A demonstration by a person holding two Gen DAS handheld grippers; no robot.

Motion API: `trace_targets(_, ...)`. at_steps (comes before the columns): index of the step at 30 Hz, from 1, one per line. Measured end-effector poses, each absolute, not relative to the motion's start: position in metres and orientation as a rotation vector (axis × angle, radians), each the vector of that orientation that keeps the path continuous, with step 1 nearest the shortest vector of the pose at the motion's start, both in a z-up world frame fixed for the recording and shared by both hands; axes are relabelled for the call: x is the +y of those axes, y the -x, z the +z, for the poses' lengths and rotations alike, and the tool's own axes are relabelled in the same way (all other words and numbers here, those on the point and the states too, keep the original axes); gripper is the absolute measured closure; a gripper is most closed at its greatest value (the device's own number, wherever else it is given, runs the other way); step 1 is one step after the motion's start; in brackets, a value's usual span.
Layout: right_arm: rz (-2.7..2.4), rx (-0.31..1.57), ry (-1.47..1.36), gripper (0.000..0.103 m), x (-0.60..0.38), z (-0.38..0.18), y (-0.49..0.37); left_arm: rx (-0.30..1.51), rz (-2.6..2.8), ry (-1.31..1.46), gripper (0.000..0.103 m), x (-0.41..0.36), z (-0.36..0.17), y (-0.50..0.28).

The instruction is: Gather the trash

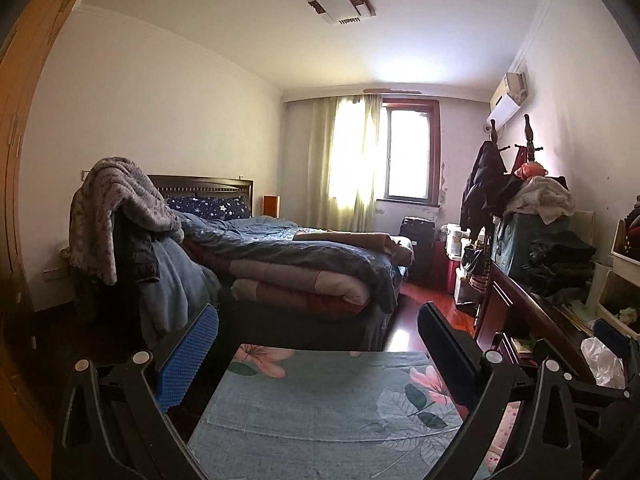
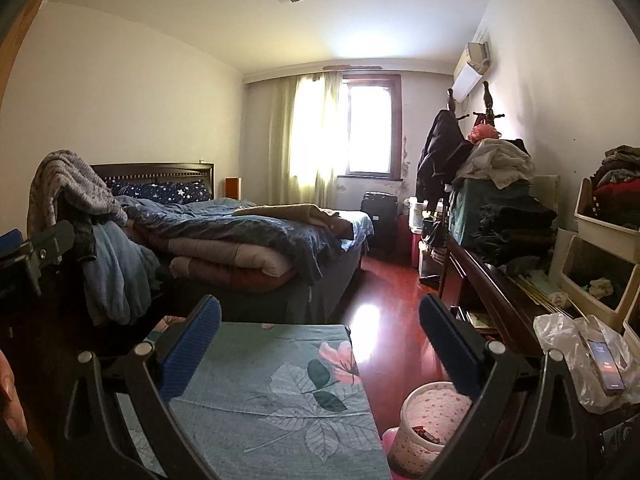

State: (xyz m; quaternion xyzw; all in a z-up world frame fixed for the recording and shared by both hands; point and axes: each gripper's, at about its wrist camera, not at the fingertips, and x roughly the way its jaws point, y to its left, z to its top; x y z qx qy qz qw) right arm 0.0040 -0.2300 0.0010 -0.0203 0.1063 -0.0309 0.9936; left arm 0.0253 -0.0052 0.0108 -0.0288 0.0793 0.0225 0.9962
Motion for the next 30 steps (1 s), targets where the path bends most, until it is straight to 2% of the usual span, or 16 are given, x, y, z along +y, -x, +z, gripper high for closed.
trace_targets(30, -0.041, 0.217, 0.06, 0.003, -0.222, -0.003, 0.001, 0.148, 0.031, 0.081, 0.004, 0.004, 0.013, -0.015)
